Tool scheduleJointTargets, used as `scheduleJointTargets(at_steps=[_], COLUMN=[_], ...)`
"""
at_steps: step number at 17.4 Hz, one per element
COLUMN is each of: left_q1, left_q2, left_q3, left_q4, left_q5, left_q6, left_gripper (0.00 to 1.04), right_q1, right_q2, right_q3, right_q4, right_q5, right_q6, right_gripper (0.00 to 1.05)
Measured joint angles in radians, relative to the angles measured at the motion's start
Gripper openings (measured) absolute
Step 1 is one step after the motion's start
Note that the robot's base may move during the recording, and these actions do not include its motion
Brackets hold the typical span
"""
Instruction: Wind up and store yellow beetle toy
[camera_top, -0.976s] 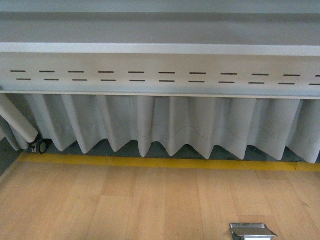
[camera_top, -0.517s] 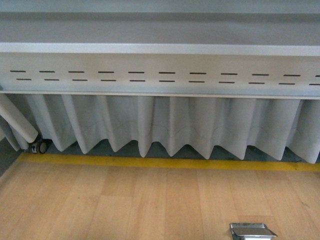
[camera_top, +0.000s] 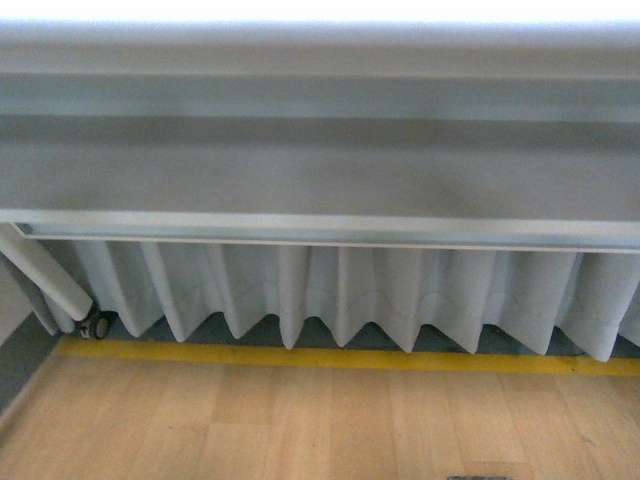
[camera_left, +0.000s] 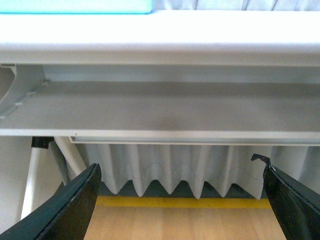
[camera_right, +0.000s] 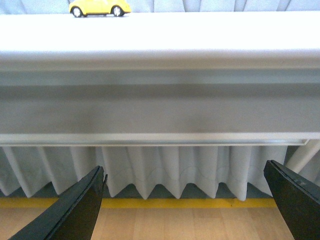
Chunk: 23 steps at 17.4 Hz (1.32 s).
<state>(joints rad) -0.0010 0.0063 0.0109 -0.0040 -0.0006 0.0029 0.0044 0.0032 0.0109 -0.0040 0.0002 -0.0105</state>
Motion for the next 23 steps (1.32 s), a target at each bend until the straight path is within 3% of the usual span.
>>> scheduleJointTargets(at_steps=[23], left_q1=[0.0], left_q2=[0.0], left_q3=[0.0], left_q4=[0.002], left_q5=[-0.001], left_q6=[-0.002], left_gripper=[0.98], right_q1=[0.0], right_q2=[0.0], right_q3=[0.0], right_q4=[0.003], right_q5=[0.0], right_q6=[0.002], right_gripper=[0.98])
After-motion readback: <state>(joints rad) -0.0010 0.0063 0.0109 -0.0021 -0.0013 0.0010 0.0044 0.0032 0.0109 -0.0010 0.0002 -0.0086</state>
